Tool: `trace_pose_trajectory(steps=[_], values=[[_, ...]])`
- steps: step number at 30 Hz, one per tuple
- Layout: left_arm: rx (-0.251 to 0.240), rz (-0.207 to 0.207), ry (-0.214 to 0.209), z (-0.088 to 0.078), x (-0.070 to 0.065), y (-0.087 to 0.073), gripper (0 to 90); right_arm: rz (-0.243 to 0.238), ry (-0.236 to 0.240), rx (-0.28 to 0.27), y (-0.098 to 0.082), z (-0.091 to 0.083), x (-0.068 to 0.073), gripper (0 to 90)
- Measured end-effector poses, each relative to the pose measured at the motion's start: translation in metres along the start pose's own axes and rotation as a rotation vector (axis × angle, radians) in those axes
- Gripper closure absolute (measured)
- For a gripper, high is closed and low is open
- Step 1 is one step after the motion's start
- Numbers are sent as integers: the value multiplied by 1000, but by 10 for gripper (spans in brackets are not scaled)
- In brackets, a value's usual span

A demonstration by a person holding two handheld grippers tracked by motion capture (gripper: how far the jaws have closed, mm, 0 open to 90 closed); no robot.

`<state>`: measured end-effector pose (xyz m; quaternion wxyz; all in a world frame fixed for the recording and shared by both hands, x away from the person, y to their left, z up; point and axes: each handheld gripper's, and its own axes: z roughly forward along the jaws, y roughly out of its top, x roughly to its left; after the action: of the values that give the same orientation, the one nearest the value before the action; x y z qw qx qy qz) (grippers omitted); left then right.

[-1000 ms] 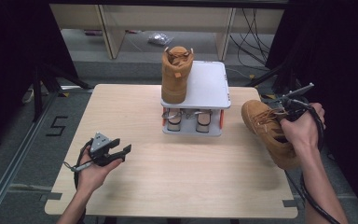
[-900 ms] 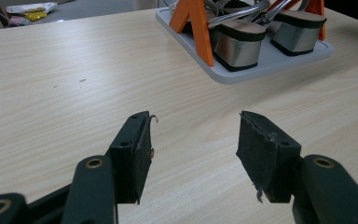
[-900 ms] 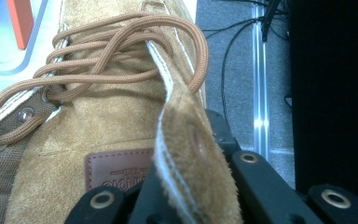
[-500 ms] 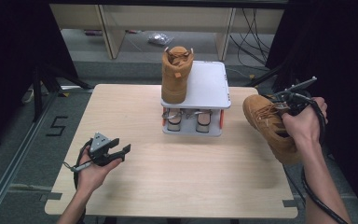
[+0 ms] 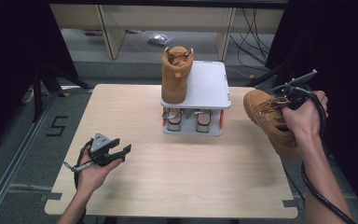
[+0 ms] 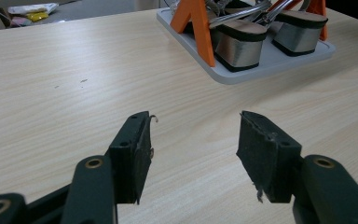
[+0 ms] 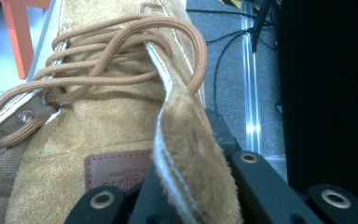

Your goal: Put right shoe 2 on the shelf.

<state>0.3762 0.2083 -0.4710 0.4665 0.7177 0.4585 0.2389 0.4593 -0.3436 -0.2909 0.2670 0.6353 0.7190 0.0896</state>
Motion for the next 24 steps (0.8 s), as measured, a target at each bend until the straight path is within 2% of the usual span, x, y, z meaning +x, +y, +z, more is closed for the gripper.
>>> trace_pose_trajectory(steps=[2, 3, 4, 5, 8, 10, 11, 14, 15, 17, 18, 20, 21, 24], values=[[1, 2, -1, 0, 0, 0, 436, 16, -1, 1, 1, -1, 1, 867], [0, 3, 0, 0, 0, 0, 436, -5, -9, -3, 3, -1, -1, 867], [1, 3, 0, 0, 0, 0, 437, 17, -2, 5, 4, -2, 1, 868], [1, 2, 0, 0, 0, 0, 437, -16, 0, -8, 5, -1, -2, 868], [1, 4, 1, 0, 0, 0, 437, 18, -9, -3, 7, -4, 1, 868], [1, 4, 1, 0, 0, 0, 437, -4, -15, -10, 10, -5, -1, 867], [1, 6, 0, 1, 0, 0, 437, 19, -8, -4, 10, -5, 1, 867], [3, 7, -1, 1, 0, 0, 437, -7, -15, -20, 13, -7, -1, 867], [3, 6, -2, 1, 0, 0, 437, 13, -12, -15, 14, -7, 1, 867], [2, 6, -2, 1, -1, 0, 437, -8, -18, -19, 16, -8, 0, 868], [2, 6, -2, 1, -1, 0, 436, 16, -10, -18, 17, -8, 2, 867], [1, 7, -2, 1, -1, 0, 437, -8, -14, -18, 18, -8, 1, 867], [1, 7, -2, 1, 0, 0, 437, 0, -6, -17, 19, -8, 1, 868], [1, 7, -2, 0, 0, 0, 437, -20, -6, -22, 21, -7, 1, 867]])
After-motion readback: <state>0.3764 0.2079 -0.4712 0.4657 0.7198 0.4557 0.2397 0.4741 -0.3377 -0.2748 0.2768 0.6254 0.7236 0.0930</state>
